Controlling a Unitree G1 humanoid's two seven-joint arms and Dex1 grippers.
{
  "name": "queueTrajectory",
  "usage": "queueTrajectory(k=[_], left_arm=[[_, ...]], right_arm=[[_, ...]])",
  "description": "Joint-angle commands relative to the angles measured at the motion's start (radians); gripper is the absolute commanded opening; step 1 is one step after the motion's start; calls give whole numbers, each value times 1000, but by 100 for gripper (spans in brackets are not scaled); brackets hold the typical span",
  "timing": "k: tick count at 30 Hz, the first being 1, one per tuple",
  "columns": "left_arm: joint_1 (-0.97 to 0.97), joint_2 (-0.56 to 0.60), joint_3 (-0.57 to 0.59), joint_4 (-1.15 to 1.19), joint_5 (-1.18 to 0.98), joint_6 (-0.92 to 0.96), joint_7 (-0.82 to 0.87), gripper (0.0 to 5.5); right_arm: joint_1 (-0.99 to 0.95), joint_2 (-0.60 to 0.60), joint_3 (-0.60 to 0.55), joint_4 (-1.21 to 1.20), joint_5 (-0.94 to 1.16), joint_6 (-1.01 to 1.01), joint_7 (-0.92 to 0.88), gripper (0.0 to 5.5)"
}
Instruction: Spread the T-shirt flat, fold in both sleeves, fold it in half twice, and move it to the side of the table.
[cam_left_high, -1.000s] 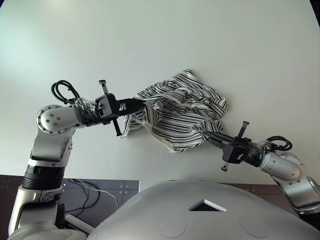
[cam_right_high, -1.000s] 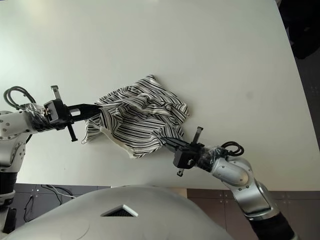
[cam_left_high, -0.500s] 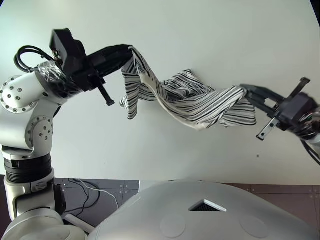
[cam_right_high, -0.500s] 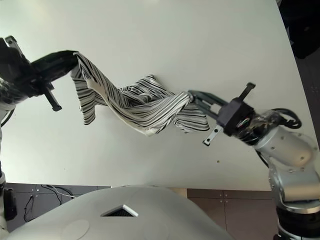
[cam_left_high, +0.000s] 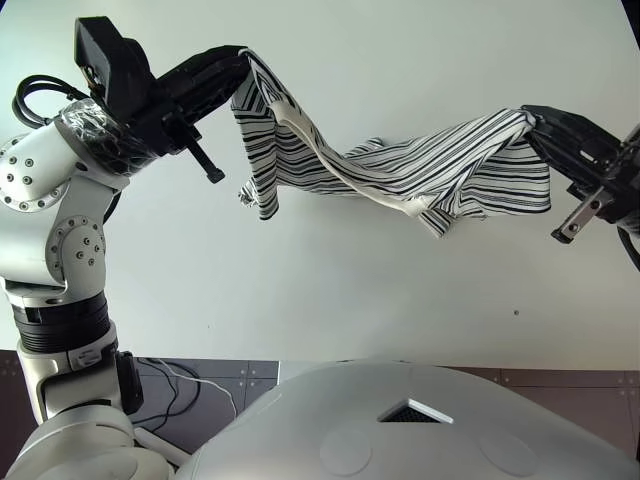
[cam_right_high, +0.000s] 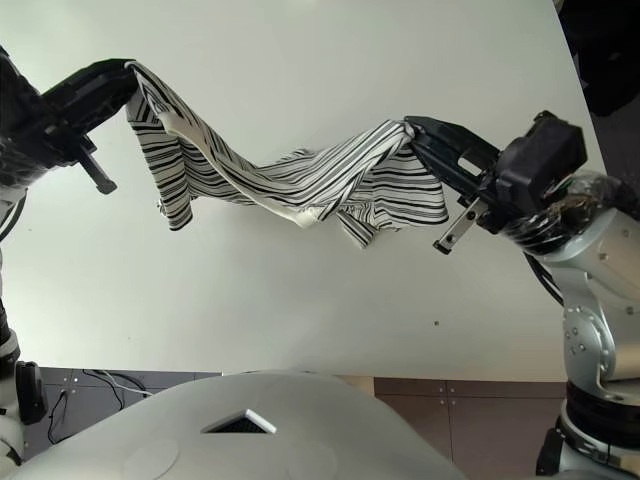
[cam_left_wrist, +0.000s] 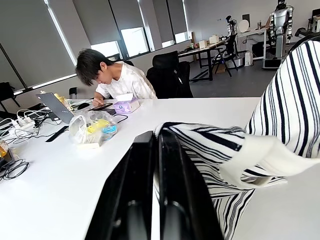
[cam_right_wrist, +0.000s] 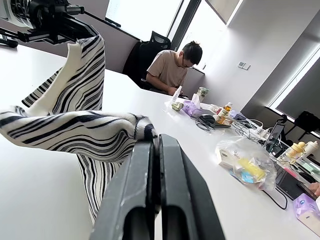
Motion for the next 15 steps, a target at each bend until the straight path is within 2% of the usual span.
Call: queueTrajectory(k=[1, 8, 15], left_arm=[[-26, 10, 22, -2, -18, 16, -12, 10], [-127, 56, 86, -31, -124, 95, -18, 10], [-253, 201, 277, -39, -449, 310, -28, 10]], right_arm=[[-28, -7, -38, -2, 17, 25, -2, 12], [-84, -42, -125, 30, 48, 37, 12, 12], [-195, -121, -333, 48, 259, 137, 5, 12]])
